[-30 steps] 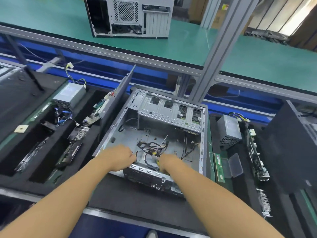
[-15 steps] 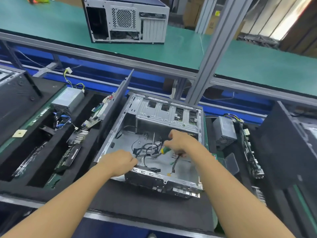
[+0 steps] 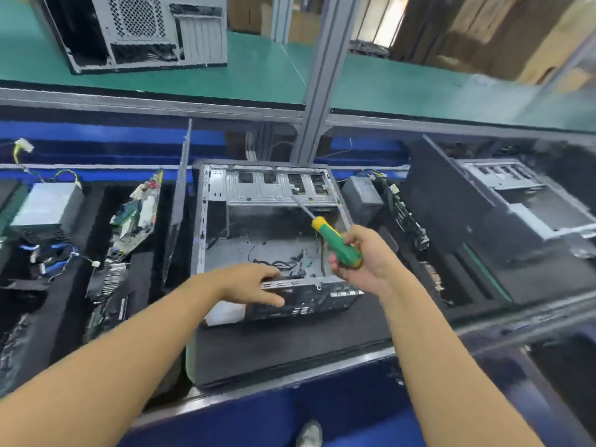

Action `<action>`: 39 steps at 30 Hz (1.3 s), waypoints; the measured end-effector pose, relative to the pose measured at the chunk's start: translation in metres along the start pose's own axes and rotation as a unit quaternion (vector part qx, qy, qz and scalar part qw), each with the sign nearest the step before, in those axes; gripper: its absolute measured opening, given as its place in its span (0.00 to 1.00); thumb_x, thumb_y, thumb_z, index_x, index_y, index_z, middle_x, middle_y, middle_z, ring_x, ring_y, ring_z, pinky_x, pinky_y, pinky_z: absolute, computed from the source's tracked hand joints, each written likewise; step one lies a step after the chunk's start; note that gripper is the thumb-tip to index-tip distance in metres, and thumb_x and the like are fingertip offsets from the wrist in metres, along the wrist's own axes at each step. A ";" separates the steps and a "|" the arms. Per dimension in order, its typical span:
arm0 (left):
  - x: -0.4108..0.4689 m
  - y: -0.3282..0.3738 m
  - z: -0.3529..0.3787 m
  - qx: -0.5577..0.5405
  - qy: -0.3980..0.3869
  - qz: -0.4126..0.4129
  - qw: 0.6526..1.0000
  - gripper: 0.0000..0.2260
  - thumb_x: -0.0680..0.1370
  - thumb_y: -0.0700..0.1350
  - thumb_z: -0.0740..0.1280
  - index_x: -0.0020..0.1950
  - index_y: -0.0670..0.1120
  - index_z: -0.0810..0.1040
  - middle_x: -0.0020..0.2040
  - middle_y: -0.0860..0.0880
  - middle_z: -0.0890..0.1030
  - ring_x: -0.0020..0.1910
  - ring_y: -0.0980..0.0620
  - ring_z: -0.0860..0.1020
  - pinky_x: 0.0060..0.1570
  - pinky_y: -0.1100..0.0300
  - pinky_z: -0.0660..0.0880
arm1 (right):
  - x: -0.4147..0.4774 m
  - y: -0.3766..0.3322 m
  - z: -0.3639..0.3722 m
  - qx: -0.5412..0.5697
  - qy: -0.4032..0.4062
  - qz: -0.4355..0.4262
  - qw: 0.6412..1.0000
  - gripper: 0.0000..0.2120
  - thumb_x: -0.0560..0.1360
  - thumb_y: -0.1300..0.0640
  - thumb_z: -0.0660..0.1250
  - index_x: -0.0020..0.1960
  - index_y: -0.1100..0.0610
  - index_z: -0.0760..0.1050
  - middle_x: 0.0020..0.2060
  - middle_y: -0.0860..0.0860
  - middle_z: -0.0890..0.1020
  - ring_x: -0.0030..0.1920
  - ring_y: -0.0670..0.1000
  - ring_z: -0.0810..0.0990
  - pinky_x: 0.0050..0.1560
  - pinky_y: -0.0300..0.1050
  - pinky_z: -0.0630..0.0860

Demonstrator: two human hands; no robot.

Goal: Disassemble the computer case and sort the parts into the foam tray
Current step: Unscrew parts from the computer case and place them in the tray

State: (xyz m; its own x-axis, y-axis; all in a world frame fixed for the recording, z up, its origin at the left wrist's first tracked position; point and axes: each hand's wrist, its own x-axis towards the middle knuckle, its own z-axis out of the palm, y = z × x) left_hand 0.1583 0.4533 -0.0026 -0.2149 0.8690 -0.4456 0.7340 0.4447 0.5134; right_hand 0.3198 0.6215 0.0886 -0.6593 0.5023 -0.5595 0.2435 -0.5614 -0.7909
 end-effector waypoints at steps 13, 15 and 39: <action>0.011 0.024 0.009 -0.017 -0.034 -0.023 0.999 0.28 0.78 0.47 0.69 0.76 0.52 0.66 0.66 0.50 0.77 0.60 0.48 0.77 0.57 0.57 0.71 | -0.061 0.123 -0.030 0.072 -0.002 -0.075 0.995 0.05 0.83 0.57 0.55 0.56 0.58 0.66 0.38 0.56 0.80 0.29 0.56 0.76 0.30 0.45 0.74; 0.009 0.034 0.021 -0.006 -0.017 -0.028 0.999 0.30 0.78 0.48 0.69 0.78 0.51 0.62 0.71 0.49 0.73 0.64 0.48 0.75 0.59 0.60 0.69 | -0.069 0.145 -0.041 -0.001 0.008 -0.052 0.999 0.07 0.80 0.54 0.55 0.52 0.58 0.66 0.34 0.53 0.77 0.26 0.54 0.72 0.28 0.42 0.70; 0.012 0.030 0.033 -0.061 0.105 -0.068 0.990 0.28 0.71 0.52 0.75 0.70 0.58 0.73 0.75 0.52 0.69 0.70 0.50 0.70 0.60 0.58 0.67 | -0.067 0.190 -0.052 -0.168 0.032 -0.031 0.985 0.14 0.82 0.41 0.56 0.52 0.48 0.76 0.30 0.47 0.75 0.25 0.50 0.69 0.25 0.38 0.65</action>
State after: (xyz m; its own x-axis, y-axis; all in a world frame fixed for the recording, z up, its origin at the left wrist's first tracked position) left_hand 0.1992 0.4703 -0.0164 -0.4443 0.8197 -0.3615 0.6083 0.5722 0.5500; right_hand 0.4467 0.5153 -0.0370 -0.6365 0.5755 -0.5134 0.4328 -0.2845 -0.8554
